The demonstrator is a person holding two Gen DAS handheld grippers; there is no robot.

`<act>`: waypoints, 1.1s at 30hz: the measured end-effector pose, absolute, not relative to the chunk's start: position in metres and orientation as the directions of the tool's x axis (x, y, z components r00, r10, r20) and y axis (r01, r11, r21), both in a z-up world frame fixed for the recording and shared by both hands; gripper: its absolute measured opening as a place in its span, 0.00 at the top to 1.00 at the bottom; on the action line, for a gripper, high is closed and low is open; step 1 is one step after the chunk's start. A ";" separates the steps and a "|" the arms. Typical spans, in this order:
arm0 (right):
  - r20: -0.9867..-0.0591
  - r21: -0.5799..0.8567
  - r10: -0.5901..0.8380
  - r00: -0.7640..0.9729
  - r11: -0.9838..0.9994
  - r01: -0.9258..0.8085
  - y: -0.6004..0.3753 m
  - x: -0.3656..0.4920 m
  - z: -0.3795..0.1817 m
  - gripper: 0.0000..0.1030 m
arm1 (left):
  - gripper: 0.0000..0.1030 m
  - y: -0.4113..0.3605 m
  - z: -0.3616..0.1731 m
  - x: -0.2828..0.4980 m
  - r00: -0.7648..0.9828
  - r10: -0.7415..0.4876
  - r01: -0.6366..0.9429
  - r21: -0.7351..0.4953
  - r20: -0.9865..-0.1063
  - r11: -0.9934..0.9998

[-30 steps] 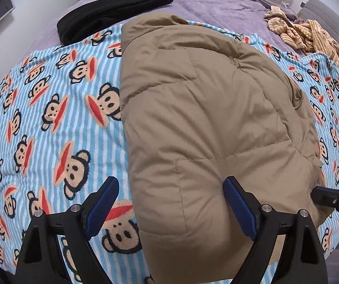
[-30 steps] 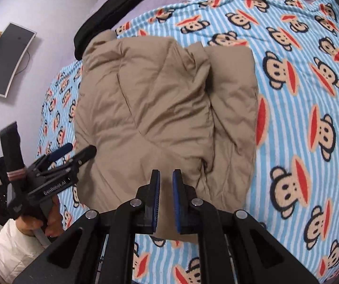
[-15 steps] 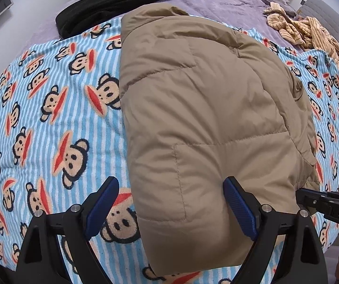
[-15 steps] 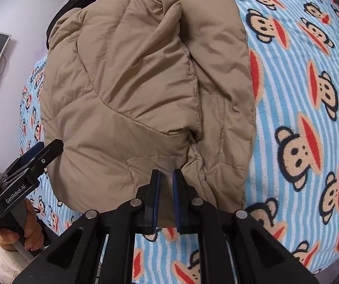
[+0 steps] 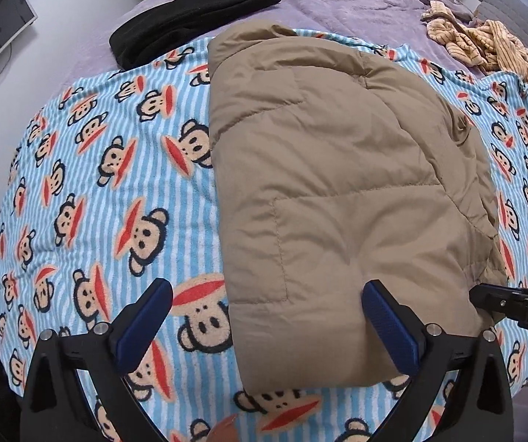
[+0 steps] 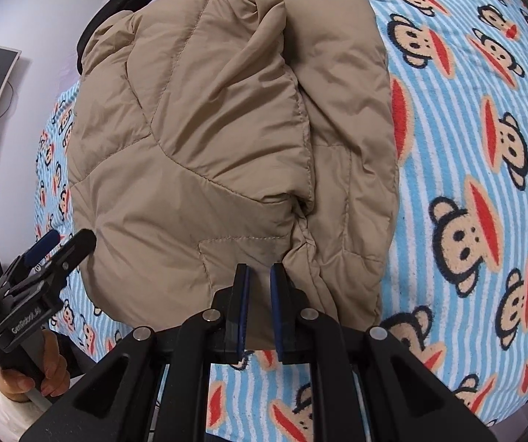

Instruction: Fold large clothes

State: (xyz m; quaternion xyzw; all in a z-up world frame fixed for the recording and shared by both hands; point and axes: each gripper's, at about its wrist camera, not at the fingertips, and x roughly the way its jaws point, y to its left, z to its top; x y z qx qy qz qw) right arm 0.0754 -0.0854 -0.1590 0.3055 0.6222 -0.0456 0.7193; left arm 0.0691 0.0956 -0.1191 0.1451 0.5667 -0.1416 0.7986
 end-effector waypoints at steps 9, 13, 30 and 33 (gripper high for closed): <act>-0.919 0.381 0.312 0.240 0.859 0.342 -0.091 0.051 -0.107 0.87 | 0.00 0.105 -0.056 0.026 0.428 -0.027 0.280 0.105 -0.903 0.954; -0.926 0.328 0.249 0.283 0.903 0.277 -0.093 0.038 -0.071 0.30 | 0.00 0.112 -0.028 0.004 0.435 -0.028 0.214 0.073 -0.900 0.974; -0.848 0.171 -0.012 0.531 0.940 0.294 -0.055 0.021 0.046 0.00 | 0.00 0.128 0.062 -0.019 0.524 -0.041 0.208 0.081 -0.851 0.975; -0.838 0.155 -0.046 0.544 0.935 0.319 -0.047 0.021 0.057 0.00 | 0.00 0.133 0.066 -0.014 0.518 -0.041 0.218 0.085 -0.854 0.972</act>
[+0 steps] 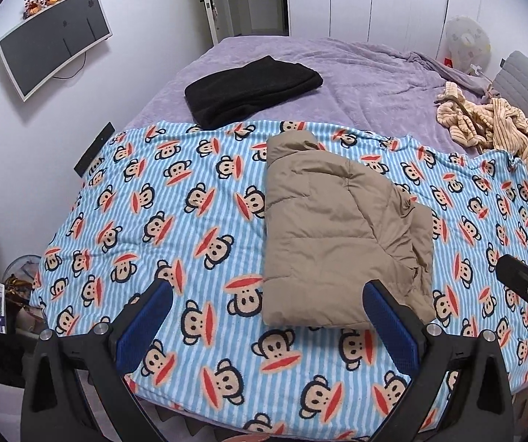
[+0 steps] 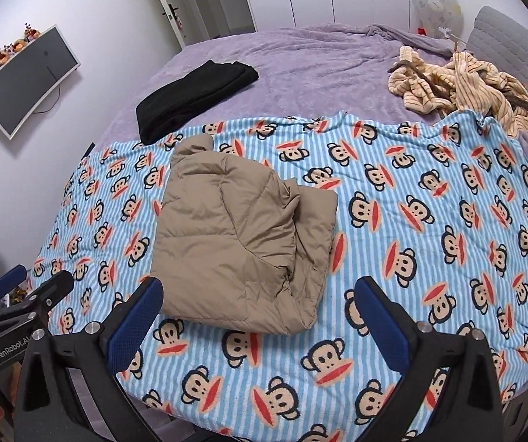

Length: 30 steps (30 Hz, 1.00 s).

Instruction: Fold large clothes

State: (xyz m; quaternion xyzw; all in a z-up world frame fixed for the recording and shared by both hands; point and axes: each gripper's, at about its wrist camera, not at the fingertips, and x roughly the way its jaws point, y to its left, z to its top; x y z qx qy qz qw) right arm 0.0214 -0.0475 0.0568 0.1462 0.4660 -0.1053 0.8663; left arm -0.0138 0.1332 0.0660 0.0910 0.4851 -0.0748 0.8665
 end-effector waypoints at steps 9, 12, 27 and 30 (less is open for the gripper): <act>-0.843 0.100 -0.119 0.525 0.924 0.370 -0.036 0.025 0.065 0.00 | 0.00 0.145 0.072 -0.007 0.515 -0.044 0.228 0.087 -0.856 0.970; -0.846 0.097 -0.121 0.520 0.923 0.373 -0.033 0.024 0.064 0.00 | 0.00 0.149 0.071 -0.006 0.515 -0.033 0.222 0.096 -0.857 0.970; -0.846 0.093 -0.125 0.519 0.923 0.373 -0.031 0.026 0.065 0.00 | 0.00 0.153 0.072 -0.003 0.511 -0.029 0.210 0.093 -0.859 0.973; -0.846 0.093 -0.123 0.518 0.923 0.372 -0.032 0.027 0.064 0.00 | 0.00 0.152 0.071 -0.002 0.508 -0.030 0.214 0.093 -0.861 0.972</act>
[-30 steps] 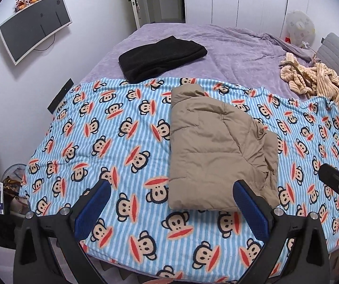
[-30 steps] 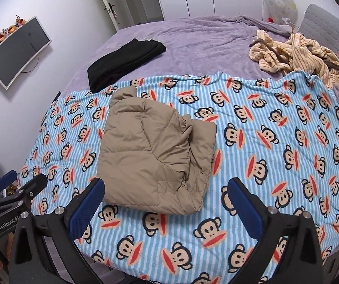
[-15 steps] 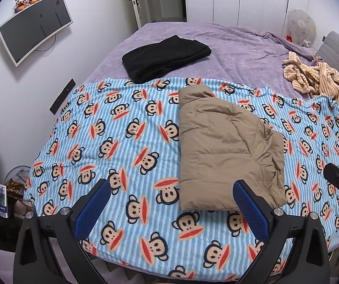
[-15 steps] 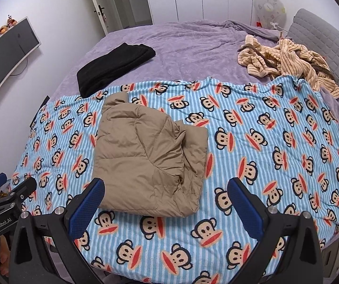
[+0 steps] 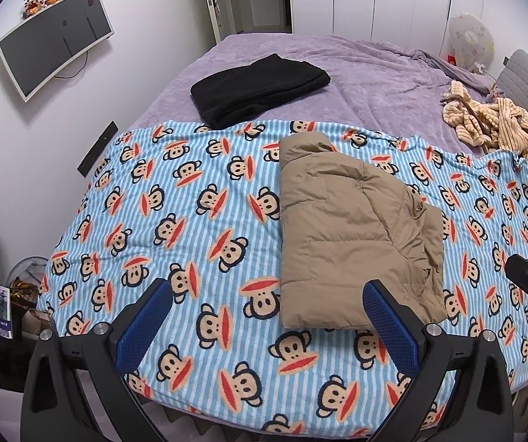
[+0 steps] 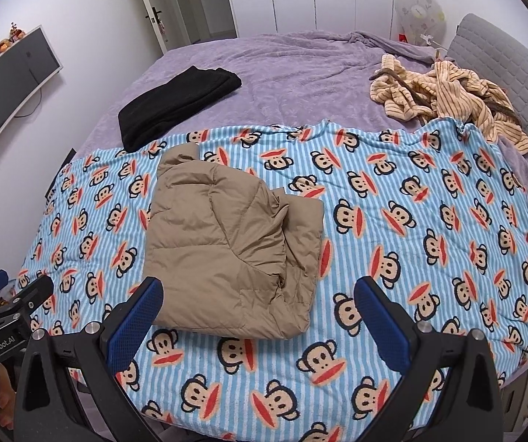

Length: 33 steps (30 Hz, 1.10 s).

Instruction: Fold large clothes

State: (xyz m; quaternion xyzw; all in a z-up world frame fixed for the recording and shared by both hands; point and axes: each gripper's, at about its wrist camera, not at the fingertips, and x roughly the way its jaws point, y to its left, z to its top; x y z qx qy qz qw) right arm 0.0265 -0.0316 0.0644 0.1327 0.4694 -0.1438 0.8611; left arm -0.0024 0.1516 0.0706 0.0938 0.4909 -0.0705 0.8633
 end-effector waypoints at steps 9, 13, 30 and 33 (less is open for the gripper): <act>-0.851 0.096 -0.122 0.510 0.920 0.380 -0.036 0.025 0.063 0.00 | 0.00 0.149 0.069 -0.001 0.505 -0.027 0.218 0.097 -0.862 0.971; -0.851 0.097 -0.122 0.510 0.920 0.381 -0.037 0.025 0.063 0.00 | 0.00 0.147 0.069 -0.001 0.505 -0.028 0.219 0.097 -0.863 0.971; -0.853 0.098 -0.118 0.508 0.921 0.377 -0.041 0.025 0.062 0.00 | 0.00 0.147 0.068 -0.001 0.504 -0.026 0.218 0.098 -0.863 0.971; -0.852 0.097 -0.118 0.510 0.921 0.376 -0.042 0.026 0.062 0.00 | 0.00 0.147 0.069 -0.001 0.504 -0.026 0.217 0.098 -0.863 0.971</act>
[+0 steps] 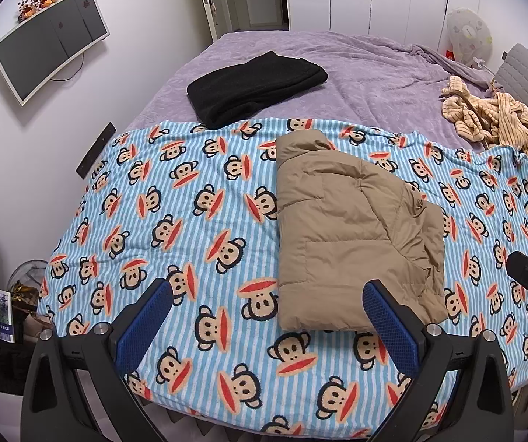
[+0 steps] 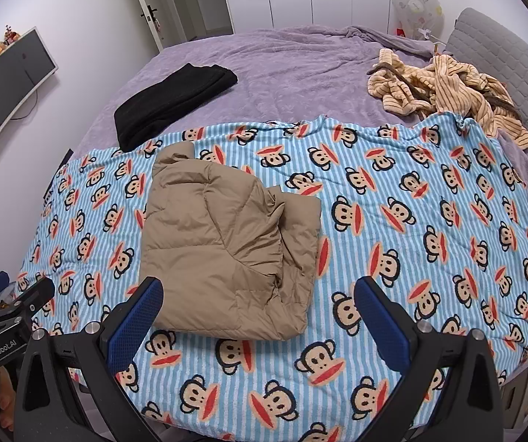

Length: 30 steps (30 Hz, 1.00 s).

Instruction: Fold large clothes

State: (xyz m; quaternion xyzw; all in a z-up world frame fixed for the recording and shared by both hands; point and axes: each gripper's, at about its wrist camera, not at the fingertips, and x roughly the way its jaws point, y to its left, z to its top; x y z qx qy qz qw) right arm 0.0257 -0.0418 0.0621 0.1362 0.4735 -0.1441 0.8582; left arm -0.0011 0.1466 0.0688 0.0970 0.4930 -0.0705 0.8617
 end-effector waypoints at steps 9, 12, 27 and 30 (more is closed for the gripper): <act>-0.855 0.098 -0.116 0.506 0.922 0.376 -0.043 0.026 0.060 0.00 | 0.00 0.145 0.066 0.001 0.507 -0.023 0.224 0.106 -0.862 0.969; -0.854 0.098 -0.115 0.508 0.922 0.374 -0.044 0.026 0.060 0.00 | 0.00 0.147 0.064 0.003 0.509 -0.020 0.220 0.107 -0.861 0.970; -0.855 0.098 -0.115 0.505 0.922 0.375 -0.043 0.028 0.061 0.00 | 0.00 0.151 0.063 0.006 0.515 -0.008 0.212 0.119 -0.857 0.970; -0.856 0.098 -0.114 0.504 0.921 0.376 -0.043 0.027 0.060 0.00 | 0.00 0.151 0.064 0.007 0.522 -0.002 0.206 0.124 -0.853 0.971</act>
